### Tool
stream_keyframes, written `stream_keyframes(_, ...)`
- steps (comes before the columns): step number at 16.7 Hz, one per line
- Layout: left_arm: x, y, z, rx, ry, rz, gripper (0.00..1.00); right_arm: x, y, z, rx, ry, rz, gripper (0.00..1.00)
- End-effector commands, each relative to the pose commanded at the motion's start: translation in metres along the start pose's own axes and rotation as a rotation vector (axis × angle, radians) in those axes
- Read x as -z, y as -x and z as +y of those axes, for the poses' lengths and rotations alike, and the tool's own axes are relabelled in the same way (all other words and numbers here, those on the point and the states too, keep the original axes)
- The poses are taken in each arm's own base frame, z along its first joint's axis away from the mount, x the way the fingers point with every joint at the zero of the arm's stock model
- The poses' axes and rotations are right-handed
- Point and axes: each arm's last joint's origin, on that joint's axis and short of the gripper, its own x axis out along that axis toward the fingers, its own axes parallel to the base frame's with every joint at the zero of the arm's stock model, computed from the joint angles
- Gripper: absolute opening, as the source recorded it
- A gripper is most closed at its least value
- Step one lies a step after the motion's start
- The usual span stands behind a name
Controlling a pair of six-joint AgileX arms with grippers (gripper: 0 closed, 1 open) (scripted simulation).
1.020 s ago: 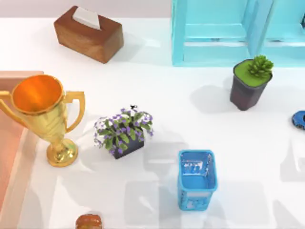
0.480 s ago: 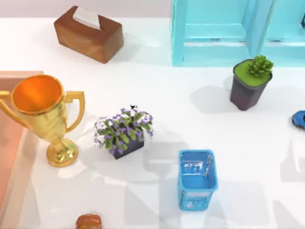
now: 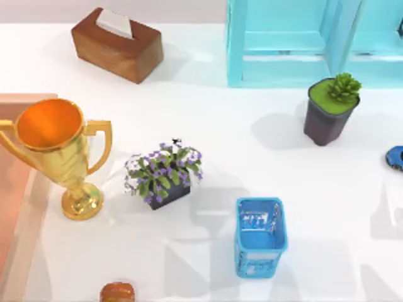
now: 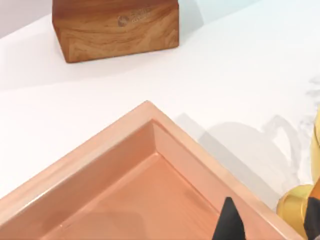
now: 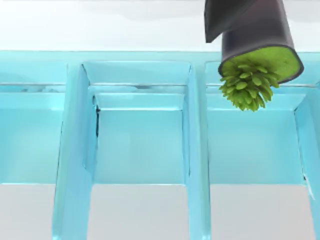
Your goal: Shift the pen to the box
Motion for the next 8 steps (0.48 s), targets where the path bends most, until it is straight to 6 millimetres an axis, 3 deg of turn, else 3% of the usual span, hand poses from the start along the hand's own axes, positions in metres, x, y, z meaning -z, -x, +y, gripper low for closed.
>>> stream_keyframes(5, 0.017, -0.027, -0.002, 0.008, 0.011, -0.007, 0.00, 0.000, 0.000, 0.000, 0.000, 0.000, 0.000, 1.00)
stream_keyframes(8, 0.020, -0.031, -0.002, 0.010, 0.013, -0.009, 0.00, 0.000, 0.000, 0.000, 0.000, 0.000, 0.000, 1.00)
